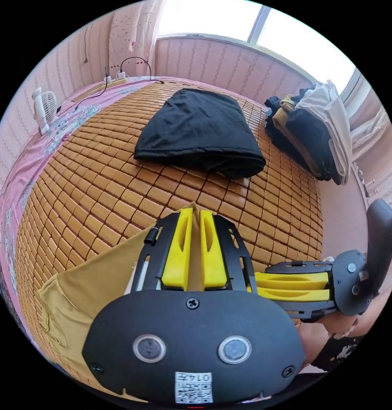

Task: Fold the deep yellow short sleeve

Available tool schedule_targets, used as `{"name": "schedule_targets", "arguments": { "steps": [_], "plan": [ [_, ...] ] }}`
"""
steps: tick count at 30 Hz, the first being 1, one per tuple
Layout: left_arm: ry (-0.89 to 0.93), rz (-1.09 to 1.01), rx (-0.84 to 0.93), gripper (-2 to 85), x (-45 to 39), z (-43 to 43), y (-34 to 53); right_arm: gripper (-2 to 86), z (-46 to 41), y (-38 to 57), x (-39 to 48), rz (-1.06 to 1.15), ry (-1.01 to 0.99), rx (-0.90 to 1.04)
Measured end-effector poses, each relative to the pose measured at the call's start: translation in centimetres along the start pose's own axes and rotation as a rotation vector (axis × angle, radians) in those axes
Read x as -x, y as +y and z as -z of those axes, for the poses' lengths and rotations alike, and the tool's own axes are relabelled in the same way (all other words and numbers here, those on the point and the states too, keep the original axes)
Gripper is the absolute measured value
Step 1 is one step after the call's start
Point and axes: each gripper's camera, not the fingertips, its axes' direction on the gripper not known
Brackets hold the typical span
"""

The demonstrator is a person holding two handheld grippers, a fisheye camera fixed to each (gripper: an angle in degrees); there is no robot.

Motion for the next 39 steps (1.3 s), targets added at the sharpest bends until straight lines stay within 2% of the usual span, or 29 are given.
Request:
{"name": "schedule_targets", "arguments": {
  "steps": [2,6,10,12,14,17,21,26,31,34,37,39],
  "plan": [
    [0.017,-0.004,-0.002,-0.5,0.4,0.6,0.5,1.9,0.3,-0.4,-0.2,0.026,0.000,0.015],
    [-0.003,0.038,-0.212,-0.9,2.7,6.5,3.7,1.4,2.3,-1.3,1.3,0.190,0.012,0.005],
    [-0.048,0.149,-0.353,-0.9,6.2,14.7,8.9,1.3,6.4,-2.1,5.3,0.455,-0.122,-0.066],
    [-0.065,0.236,-0.414,-0.8,8.2,20.0,14.4,1.4,7.7,-2.0,7.9,0.572,-0.197,-0.071],
    [-0.092,0.348,-0.411,-0.5,9.4,22.9,19.6,1.7,7.3,-1.3,11.4,0.717,-0.343,0.029],
    [-0.140,0.546,-0.339,2.2,10.2,24.5,28.7,3.9,4.0,0.6,14.2,0.793,-0.409,0.189],
    [-0.114,0.807,-0.155,3.7,11.8,23.8,37.9,6.3,0.2,1.2,15.6,0.802,-0.302,0.308],
    [-0.068,0.975,-0.189,4.0,15.5,24.5,43.4,7.5,-2.7,-4.5,17.0,0.689,-0.109,0.215],
    [-0.162,0.988,-0.274,5.9,20.7,26.7,45.1,9.6,-6.0,-10.8,20.3,0.660,0.066,0.067],
    [-0.211,0.996,-0.314,7.0,24.6,27.7,45.4,10.4,-8.9,-14.9,21.4,0.602,0.027,0.120],
    [-0.205,0.990,-0.335,8.8,28.5,27.8,45.3,4.6,-11.8,-17.7,21.3,0.595,0.028,0.229],
    [-0.121,0.988,-0.340,9.2,31.1,27.1,44.9,1.4,-12.5,-18.9,20.8,0.582,0.012,0.274]
  ]
}}
